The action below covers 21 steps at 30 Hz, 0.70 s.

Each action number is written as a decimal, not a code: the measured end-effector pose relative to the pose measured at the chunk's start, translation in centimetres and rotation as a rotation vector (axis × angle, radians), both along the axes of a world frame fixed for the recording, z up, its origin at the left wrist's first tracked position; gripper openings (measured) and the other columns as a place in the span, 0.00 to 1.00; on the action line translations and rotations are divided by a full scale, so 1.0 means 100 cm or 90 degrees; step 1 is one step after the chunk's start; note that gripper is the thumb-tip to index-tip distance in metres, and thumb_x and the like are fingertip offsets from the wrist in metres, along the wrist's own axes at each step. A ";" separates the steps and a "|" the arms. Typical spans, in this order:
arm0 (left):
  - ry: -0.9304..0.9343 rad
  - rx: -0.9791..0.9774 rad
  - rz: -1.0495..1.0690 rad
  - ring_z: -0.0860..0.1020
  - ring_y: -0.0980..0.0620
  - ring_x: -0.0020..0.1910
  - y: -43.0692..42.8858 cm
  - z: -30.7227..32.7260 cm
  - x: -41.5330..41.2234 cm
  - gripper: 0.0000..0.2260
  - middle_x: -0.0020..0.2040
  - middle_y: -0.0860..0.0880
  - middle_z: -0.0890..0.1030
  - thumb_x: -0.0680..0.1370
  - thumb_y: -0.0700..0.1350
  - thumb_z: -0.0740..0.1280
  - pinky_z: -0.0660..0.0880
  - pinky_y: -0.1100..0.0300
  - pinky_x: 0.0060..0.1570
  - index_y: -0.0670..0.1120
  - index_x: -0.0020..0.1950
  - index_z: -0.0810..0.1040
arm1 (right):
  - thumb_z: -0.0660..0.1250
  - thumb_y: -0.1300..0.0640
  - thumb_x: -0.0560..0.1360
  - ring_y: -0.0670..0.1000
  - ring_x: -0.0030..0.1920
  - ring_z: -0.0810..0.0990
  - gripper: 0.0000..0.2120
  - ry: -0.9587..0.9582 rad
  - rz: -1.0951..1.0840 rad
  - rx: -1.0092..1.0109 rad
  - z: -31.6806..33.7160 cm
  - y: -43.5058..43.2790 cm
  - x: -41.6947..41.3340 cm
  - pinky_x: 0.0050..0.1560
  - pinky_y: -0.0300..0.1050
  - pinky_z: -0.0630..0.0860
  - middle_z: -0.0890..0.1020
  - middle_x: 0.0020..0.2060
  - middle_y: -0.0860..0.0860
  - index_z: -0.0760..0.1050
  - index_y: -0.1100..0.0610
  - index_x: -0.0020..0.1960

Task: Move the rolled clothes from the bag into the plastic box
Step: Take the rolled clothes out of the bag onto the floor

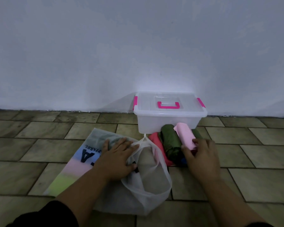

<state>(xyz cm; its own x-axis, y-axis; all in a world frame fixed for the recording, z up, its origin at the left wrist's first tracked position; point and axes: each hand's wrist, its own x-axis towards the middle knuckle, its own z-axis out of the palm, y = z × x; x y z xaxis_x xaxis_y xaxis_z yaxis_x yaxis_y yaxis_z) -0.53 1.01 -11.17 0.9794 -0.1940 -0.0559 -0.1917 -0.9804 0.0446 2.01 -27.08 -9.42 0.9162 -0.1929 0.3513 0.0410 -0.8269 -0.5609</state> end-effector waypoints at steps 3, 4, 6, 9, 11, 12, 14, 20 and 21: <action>-0.001 -0.037 0.001 0.42 0.56 0.76 -0.001 0.004 -0.002 0.33 0.78 0.56 0.49 0.74 0.68 0.53 0.34 0.40 0.71 0.63 0.75 0.45 | 0.65 0.41 0.70 0.54 0.53 0.74 0.23 -0.098 0.086 -0.016 0.018 0.029 -0.025 0.51 0.51 0.76 0.74 0.56 0.54 0.72 0.52 0.60; -0.001 -0.073 0.004 0.44 0.56 0.76 -0.001 0.007 -0.003 0.33 0.78 0.56 0.50 0.73 0.69 0.53 0.35 0.40 0.71 0.62 0.76 0.47 | 0.63 0.39 0.70 0.51 0.54 0.73 0.22 -0.085 0.162 -0.022 0.020 0.043 -0.037 0.52 0.51 0.76 0.73 0.56 0.51 0.71 0.49 0.60; -0.022 -0.185 0.027 0.50 0.55 0.76 0.003 0.015 -0.009 0.33 0.78 0.56 0.54 0.72 0.70 0.52 0.38 0.42 0.72 0.61 0.76 0.51 | 0.60 0.35 0.67 0.51 0.59 0.71 0.28 -0.017 0.283 -0.055 0.012 0.062 -0.059 0.58 0.49 0.73 0.70 0.61 0.49 0.68 0.44 0.64; -0.149 -0.305 0.151 0.64 0.49 0.71 0.023 0.024 -0.013 0.30 0.73 0.51 0.66 0.74 0.65 0.55 0.54 0.43 0.71 0.55 0.73 0.62 | 0.56 0.29 0.66 0.51 0.72 0.58 0.40 0.122 0.316 -0.117 -0.016 0.056 -0.072 0.70 0.47 0.61 0.55 0.74 0.49 0.49 0.39 0.75; -0.220 -0.294 0.306 0.72 0.43 0.63 0.048 0.028 -0.017 0.25 0.68 0.45 0.72 0.77 0.60 0.58 0.66 0.46 0.62 0.49 0.70 0.67 | 0.54 0.28 0.68 0.49 0.75 0.51 0.41 0.176 0.302 -0.174 -0.032 0.039 -0.077 0.73 0.49 0.55 0.48 0.77 0.49 0.39 0.36 0.74; -0.201 -0.286 0.383 0.74 0.41 0.60 0.061 0.030 -0.017 0.23 0.66 0.43 0.73 0.78 0.57 0.59 0.69 0.47 0.58 0.47 0.68 0.69 | 0.52 0.28 0.69 0.48 0.76 0.48 0.41 0.195 0.297 -0.195 -0.037 0.032 -0.080 0.74 0.50 0.52 0.45 0.77 0.49 0.33 0.35 0.73; -0.109 -0.297 0.486 0.76 0.41 0.54 0.080 0.030 -0.018 0.17 0.59 0.40 0.76 0.78 0.51 0.59 0.73 0.49 0.53 0.42 0.61 0.73 | 0.46 0.26 0.69 0.47 0.76 0.42 0.37 0.220 0.286 -0.208 -0.043 0.027 -0.087 0.74 0.53 0.47 0.44 0.77 0.48 0.25 0.32 0.67; -0.089 -0.354 0.569 0.75 0.45 0.38 0.078 0.019 -0.018 0.11 0.41 0.43 0.79 0.78 0.45 0.59 0.72 0.54 0.40 0.42 0.44 0.79 | 0.36 0.22 0.64 0.49 0.77 0.44 0.37 0.231 0.238 -0.226 -0.049 0.033 -0.090 0.73 0.56 0.44 0.48 0.77 0.47 0.21 0.32 0.64; -0.103 -0.346 0.565 0.76 0.45 0.38 0.076 0.018 -0.020 0.11 0.40 0.43 0.79 0.77 0.45 0.59 0.73 0.53 0.40 0.43 0.43 0.79 | 0.36 0.21 0.63 0.50 0.77 0.43 0.38 0.235 0.235 -0.227 -0.051 0.034 -0.090 0.73 0.56 0.44 0.48 0.78 0.47 0.21 0.32 0.64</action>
